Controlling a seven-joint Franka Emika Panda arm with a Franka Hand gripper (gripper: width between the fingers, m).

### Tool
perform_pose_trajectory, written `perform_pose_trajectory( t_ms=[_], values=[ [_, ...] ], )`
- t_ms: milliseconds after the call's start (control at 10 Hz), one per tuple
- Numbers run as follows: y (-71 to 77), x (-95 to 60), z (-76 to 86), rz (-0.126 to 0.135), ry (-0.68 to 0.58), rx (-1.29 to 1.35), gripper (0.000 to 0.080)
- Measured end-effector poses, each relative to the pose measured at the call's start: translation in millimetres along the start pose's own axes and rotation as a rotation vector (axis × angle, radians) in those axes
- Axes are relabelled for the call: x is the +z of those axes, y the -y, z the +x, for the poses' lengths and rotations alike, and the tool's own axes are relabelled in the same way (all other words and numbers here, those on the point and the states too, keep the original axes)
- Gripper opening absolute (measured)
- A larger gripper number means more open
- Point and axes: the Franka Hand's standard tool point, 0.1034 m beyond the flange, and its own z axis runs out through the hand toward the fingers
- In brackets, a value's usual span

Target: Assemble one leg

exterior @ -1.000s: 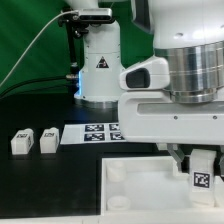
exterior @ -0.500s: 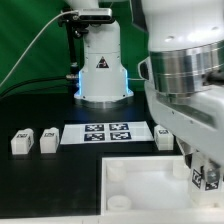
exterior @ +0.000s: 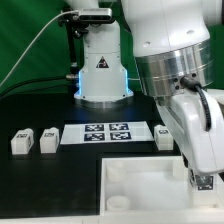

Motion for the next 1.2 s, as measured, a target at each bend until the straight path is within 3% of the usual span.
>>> perform_pose_trajectory(
  t_ms=[100,600,800,1000,1200],
  values=[
    [0.0,0.1,-4.6,-0.005,-0.017,-0.204,0.0614],
    [0.3,0.2,-5.7,-0.013,-0.024,-0.786,0.0648],
    [1.3,-0.5,-13.4,-0.053,-0.057,-1.133,0.0648],
    [2.0,-0.8,-13.7,-0.064,-0.061,-1.317,0.0648],
    [1.9,-0.7,-13.6,-0.063,-0.063,-1.275,0.0381]
  ],
)
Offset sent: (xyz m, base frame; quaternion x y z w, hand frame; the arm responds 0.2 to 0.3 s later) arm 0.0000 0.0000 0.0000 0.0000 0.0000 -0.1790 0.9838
